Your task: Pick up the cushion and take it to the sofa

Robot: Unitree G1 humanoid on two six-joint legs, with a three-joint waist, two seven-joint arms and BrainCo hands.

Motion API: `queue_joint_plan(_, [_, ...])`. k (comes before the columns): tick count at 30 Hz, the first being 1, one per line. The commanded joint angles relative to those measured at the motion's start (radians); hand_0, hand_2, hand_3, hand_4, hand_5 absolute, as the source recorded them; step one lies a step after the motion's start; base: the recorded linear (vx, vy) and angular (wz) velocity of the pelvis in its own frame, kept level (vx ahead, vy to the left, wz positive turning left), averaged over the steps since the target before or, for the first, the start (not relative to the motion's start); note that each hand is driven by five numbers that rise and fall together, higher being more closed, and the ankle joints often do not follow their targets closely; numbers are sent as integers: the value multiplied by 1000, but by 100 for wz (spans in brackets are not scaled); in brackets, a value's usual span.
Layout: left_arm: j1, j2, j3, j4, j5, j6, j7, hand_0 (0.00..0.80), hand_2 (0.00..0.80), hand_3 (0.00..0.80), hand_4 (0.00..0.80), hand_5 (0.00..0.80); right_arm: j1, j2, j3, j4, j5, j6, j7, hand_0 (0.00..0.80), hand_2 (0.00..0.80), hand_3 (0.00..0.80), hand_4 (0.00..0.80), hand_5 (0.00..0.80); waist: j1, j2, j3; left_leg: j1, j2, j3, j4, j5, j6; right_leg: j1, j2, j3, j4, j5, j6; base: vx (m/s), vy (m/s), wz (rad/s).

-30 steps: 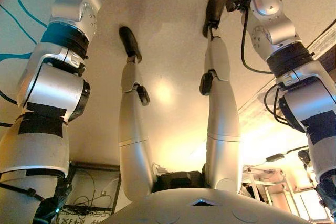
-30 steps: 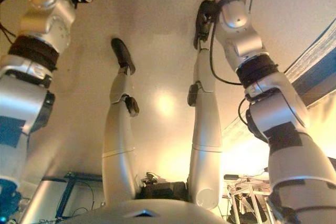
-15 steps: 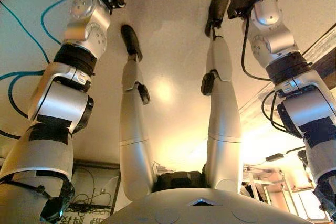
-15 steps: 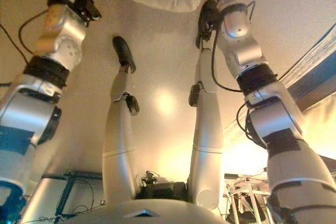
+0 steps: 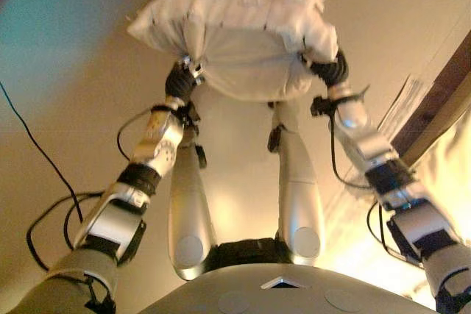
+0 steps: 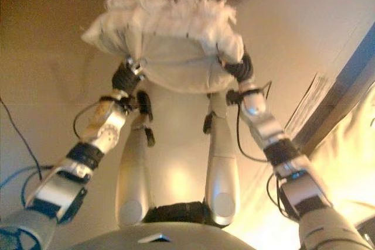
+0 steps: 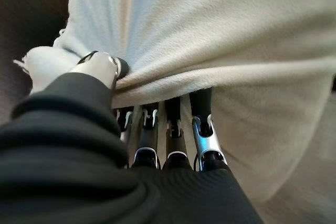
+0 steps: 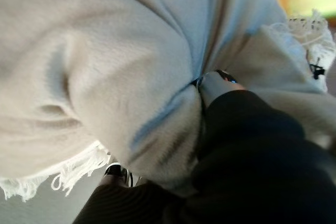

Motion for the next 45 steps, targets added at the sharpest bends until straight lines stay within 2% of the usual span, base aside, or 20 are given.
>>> queue_joint_plan(1, [49,-41,1,-250,13,-12,-124,800,800,800,800,800,90,3,-46,-131,-29,-64,61,800,800,800,800,800,33,21,-32,169,24,39,7,-80,54,120,-123,35,16,-7,112,35,87,-10])
queue_joint_plan(3, [67,-37,7,-258,6,-7,-129,800,800,800,800,800,113,4,-53,-134,-35,-70,69,800,800,800,800,800,34,20,-41,185,22,43,5,-83,57,137,-125,34,14,-7,114,80,88,2])
queue_joint_plan(4, [131,-31,29,-279,-10,10,-150,800,800,800,800,800,192,9,-74,-152,-61,-83,100,800,800,800,800,800,35,15,-79,239,16,52,-2,-93,68,202,-132,27,3,-10,119,146,104,-1])
queue_joint_plan(7, [181,-25,50,-311,-7,21,-168,800,800,800,800,800,250,11,-92,-180,-93,-90,116,800,800,800,800,800,36,6,-110,284,8,57,-5,-105,75,262,-138,20,-12,-11,120,127,59,-2])
queue_joint_plan(8, [236,-20,70,-350,9,17,-186,800,800,800,800,800,311,19,-115,-220,-121,-98,136,800,800,800,800,800,37,-7,-147,339,0,61,-8,-122,84,344,-141,10,-38,-12,120,101,39,4])
queue_joint_plan(10, [269,-14,83,-381,15,17,-190,800,800,800,800,800,347,22,-132,-246,-133,-111,145,800,800,800,800,800,39,-15,-173,378,0,67,-14,-131,88,394,-142,2,-53,-12,120,155,48,-2])
queue_joint_plan(14, [360,-2,118,-474,53,-30,-203,800,800,800,800,800,436,27,-181,-369,-144,-145,162,800,800,800,800,800,43,-24,-242,481,-9,85,-59,-145,102,519,-130,-13,-100,-18,123,123,58,-5])
queue_joint_plan(16, [375,0,122,-489,55,-40,-206,800,800,800,800,800,450,27,-187,-388,-149,-156,161,800,800,800,800,800,44,-27,-257,492,-15,86,-72,-142,105,529,-131,-12,-109,-16,123,120,78,-1])
queue_joint_plan(17, [427,3,144,-547,58,-65,-214,800,800,800,800,800,498,23,-219,-471,-151,-177,170,800,800,800,800,800,47,-25,-288,554,-23,92,-107,-151,115,591,-122,-19,-135,-19,124,109,74,2])
queue_joint_plan(19, [431,4,145,-552,59,-69,-214,800,800,800,800,800,501,24,-221,-478,-154,-183,168,800,800,800,800,800,47,-28,-293,555,-27,93,-113,-146,117,590,-125,-18,-138,-16,124,90,62,-2])
queue_joint_plan(20, [467,7,158,-606,61,-107,-230,800,800,800,800,800,525,23,-243,-549,-165,-209,153,800,800,800,800,800,53,-25,-317,599,-34,88,-139,-154,124,625,-122,-20,-153,-15,123,91,50,-5])
queue_joint_plan(24, [500,24,179,-689,54,-148,-261,800,800,800,800,800,546,23,-277,-646,-148,-222,133,800,800,800,800,800,59,-23,-345,639,-42,83,-184,-148,130,658,-130,-31,-181,1,124,61,19,-9])
queue_joint_plan(32, [541,64,213,-811,56,-178,-300,800,800,800,800,800,599,14,-307,-757,-144,-257,108,800,800,800,800,800,57,-19,-363,687,-43,89,-255,-128,134,684,-128,-43,-207,18,125,44,-60,-4])
queue_joint_plan(36, [551,96,220,-852,50,-183,-292,800,800,800,800,800,581,-2,-295,-774,-124,-274,92,800,800,800,800,800,46,-14,-357,702,-37,118,-252,-128,140,669,-96,-56,-149,-30,112,75,-169,-22])
queue_joint_plan(39, [544,115,219,-862,50,-189,-240,800,800,800,800,800,544,-19,-265,-776,-119,-255,85,800,800,800,800,800,35,-9,-353,719,-17,144,-239,-133,141,664,-51,-53,-108,-97,96,84,-203,-41])
queue_joint_plan(40, [544,115,220,-862,51,-189,-239,800,800,800,800,800,543,-19,-264,-776,-119,-254,84,800,800,800,800,800,36,-8,-352,721,-16,146,-239,-134,140,663,-50,-51,-105,-99,95,150,-290,-48])
queue_joint_plan(41, [544,123,219,-877,31,-179,-219,800,800,800,800,800,537,-41,-259,-783,-120,-232,63,800,800,800,800,800,21,-7,-354,745,5,157,-226,-145,137,674,-16,-32,-91,-135,74,181,-302,-41])
queue_joint_plan(43, [545,126,218,-887,7,-166,-207,800,800,800,800,800,530,-63,-262,-783,-121,-216,46,800,800,800,800,800,13,-9,-363,754,23,174,-215,-140,127,678,5,-27,-89,-145,48,182,-342,-29])
queue_joint_plan(44, [539,123,211,-890,-19,-157,-194,800,800,800,800,800,521,-101,-274,-781,-106,-204,32,800,800,800,800,800,9,-16,-366,751,46,174,-153,-148,118,692,27,-23,-85,-152,19,148,-328,-31])
queue_joint_plan(45, [534,119,205,-890,-21,-158,-186,800,800,800,800,800,519,-120,-282,-781,-95,-201,28,800,800,800,800,800,9,-22,-366,731,53,162,-93,-142,118,697,39,-17,-85,-152,3,186,-391,-41])
